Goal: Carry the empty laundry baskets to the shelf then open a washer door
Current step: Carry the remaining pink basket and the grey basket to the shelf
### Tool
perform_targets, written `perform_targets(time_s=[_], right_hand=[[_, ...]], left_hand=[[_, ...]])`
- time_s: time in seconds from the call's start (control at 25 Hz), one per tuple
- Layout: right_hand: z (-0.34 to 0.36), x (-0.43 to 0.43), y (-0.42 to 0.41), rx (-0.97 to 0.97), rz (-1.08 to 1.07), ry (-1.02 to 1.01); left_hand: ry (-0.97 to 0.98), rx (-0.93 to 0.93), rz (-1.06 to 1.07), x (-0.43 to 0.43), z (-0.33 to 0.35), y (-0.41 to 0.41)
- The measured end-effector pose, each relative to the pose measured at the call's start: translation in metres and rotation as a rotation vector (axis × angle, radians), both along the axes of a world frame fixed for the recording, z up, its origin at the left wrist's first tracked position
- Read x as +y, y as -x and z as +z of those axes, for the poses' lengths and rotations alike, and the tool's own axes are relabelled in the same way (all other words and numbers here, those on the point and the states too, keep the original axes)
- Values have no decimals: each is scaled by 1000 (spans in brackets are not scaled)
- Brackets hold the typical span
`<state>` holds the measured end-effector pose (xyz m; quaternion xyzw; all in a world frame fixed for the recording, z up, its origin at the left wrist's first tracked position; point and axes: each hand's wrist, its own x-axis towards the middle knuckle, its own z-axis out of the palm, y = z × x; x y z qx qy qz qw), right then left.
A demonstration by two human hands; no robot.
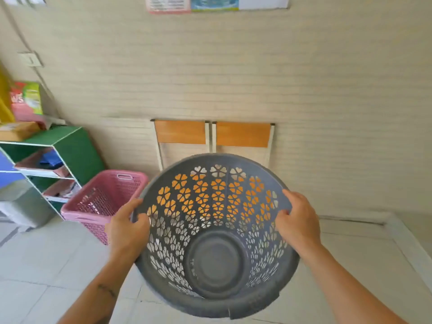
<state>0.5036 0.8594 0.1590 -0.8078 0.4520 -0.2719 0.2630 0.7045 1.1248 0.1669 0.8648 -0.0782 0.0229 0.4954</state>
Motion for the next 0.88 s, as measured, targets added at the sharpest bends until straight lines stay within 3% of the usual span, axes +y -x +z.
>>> perform_targets(time_s=[0.4,0.88], right_hand=[[5,97,-328,-75,230,-108],[-20,95,-633,-73,392,-203]], left_hand=[[47,-33,212,138,20,-268],[-25,-118,408,155,-4,-517]])
